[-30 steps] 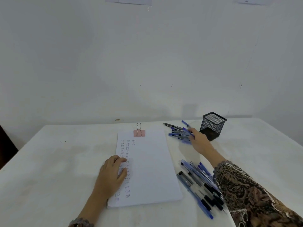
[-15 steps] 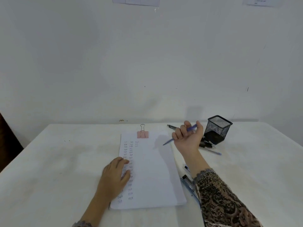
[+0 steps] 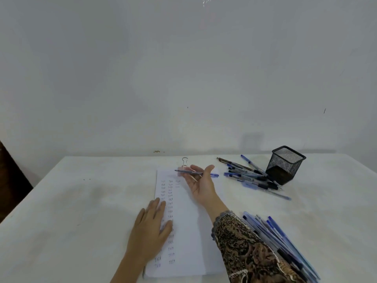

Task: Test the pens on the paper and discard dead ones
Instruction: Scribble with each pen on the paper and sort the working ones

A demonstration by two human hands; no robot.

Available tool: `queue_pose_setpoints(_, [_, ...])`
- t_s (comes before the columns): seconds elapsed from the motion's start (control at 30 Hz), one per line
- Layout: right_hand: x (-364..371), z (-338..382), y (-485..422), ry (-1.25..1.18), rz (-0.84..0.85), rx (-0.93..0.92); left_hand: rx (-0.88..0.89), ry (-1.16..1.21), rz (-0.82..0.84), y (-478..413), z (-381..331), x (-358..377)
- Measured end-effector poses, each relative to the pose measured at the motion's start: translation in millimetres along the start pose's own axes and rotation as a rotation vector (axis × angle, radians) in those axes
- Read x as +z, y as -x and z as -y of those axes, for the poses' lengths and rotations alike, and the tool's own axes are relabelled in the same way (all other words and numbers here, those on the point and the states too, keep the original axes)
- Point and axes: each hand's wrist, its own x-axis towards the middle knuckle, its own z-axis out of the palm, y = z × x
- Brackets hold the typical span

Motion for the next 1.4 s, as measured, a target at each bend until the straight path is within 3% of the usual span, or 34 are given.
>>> queue_pose_setpoints(0.17, [3, -10, -12, 0.014, -0.003, 0.013, -0.021, -0.076, 0.073, -1, -1, -4])
queue_pose_setpoints(0.27, [5, -13, -15, 0.027, 0.032, -0.083, -0.010, -0.075, 0.070, -2, 0, -2])
queue_pose_setpoints(0.4, [2, -21, -24, 0.368, 0.019, -0.218, 0.002, -0.080, 0.066, -4, 1, -2])
queue_pose_setpoints(0.5, [2, -25, -23, 0.526, 0.068, -0.293, 0.010, -0.011, 0.022, -3, 2, 1])
queue_pose_setpoints(0.63, [1, -36, -26, 0.738, 0.005, -0.455, 0.037, -0.038, 0.000, -4, 1, 1])
queue_pose_setpoints(0.87, [3, -36, -23, 0.869, -0.006, -0.426, -0.029, -0.070, 0.173, -2, -2, -5])
queue_pose_setpoints(1.1, [7, -35, -18, 0.964, -0.002, -0.411, 0.021, -0.019, 0.025, -3, 1, -1])
queue_pose_setpoints(1.23, [8, -32, -16, 0.996, 0.039, -0.402, 0.009, -0.031, 0.041, -2, -1, -3])
queue_pose_setpoints(1.4, [6, -34, -16, 0.971, -0.026, -0.420, -0.007, -0.031, 0.068, -1, 0, -4])
